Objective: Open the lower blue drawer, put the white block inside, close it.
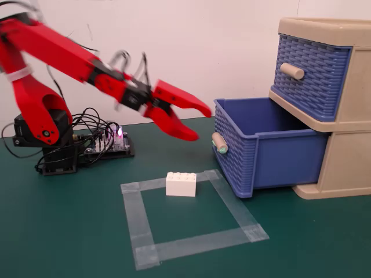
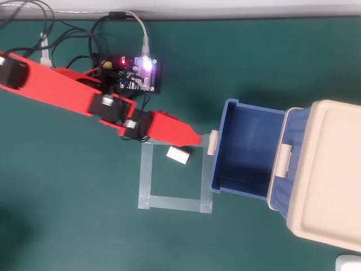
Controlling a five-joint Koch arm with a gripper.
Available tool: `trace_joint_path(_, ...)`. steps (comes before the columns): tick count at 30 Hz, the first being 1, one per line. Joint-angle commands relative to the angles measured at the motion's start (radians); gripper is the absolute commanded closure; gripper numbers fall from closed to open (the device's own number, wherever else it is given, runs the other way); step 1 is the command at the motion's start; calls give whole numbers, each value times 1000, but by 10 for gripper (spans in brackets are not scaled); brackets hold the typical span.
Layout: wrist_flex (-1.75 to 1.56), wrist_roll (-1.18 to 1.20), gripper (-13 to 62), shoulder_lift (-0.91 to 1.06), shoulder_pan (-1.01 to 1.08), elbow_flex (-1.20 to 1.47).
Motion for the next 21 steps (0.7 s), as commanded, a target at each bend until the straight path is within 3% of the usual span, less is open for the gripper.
trace_joint_path(1, 428, -117, 156, 106, -8, -193)
trace_joint_path(6, 1169, -670, 157, -120, 28, -658)
trace_joint_path(11, 1229, -1318, 157, -370, 149, -769)
trace_joint_path(13, 1164, -1476, 157, -437, 192, -782)
trace_joint_path(21, 996, -1483, 157, -578, 219, -779)
